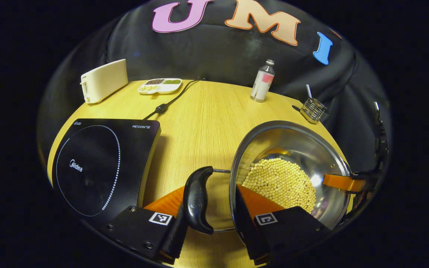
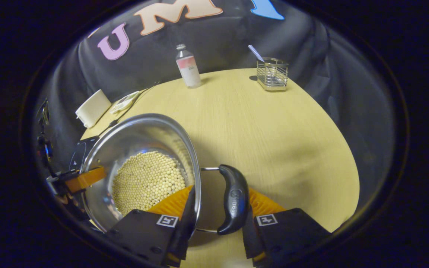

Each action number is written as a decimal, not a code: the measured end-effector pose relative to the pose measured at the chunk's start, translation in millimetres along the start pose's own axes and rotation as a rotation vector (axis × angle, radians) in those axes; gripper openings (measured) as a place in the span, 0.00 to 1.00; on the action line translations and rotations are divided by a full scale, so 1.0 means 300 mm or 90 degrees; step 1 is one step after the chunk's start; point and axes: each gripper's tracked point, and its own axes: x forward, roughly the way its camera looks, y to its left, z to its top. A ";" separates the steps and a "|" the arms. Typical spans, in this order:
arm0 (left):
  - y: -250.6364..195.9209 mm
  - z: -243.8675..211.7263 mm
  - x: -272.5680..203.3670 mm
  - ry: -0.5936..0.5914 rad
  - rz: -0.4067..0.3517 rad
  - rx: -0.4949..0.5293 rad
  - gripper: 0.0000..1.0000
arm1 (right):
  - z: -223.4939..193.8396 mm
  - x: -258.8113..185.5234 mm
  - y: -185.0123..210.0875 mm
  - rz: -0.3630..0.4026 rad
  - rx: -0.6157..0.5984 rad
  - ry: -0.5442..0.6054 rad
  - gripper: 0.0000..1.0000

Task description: First push the handle of the pot to place it horizontally, then grasp the pot with both hands and set it on the induction cooktop.

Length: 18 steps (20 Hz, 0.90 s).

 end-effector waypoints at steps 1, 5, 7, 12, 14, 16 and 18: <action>0.001 0.001 0.000 0.000 0.002 -0.002 0.69 | 0.000 -0.003 0.000 -0.002 0.001 0.000 0.61; 0.001 -0.001 0.004 -0.001 0.006 -0.005 0.66 | 0.012 -0.013 -0.003 -0.010 0.013 -0.007 0.61; 0.002 0.008 0.003 -0.003 0.005 0.000 0.66 | 0.005 -0.005 0.001 -0.013 0.013 -0.005 0.57; 0.001 0.010 0.004 -0.003 -0.001 0.000 0.65 | 0.011 -0.015 -0.001 -0.023 0.012 -0.014 0.51; -0.004 0.019 -0.001 -0.004 -0.003 -0.007 0.66 | 0.022 -0.027 -0.001 -0.026 0.015 -0.021 0.57; -0.012 0.034 -0.015 -0.011 -0.001 -0.003 0.66 | 0.028 -0.040 -0.005 -0.021 0.019 -0.023 0.51; -0.019 0.043 -0.032 -0.018 0.002 -0.002 0.65 | 0.036 -0.057 -0.015 -0.019 0.021 -0.027 0.57</action>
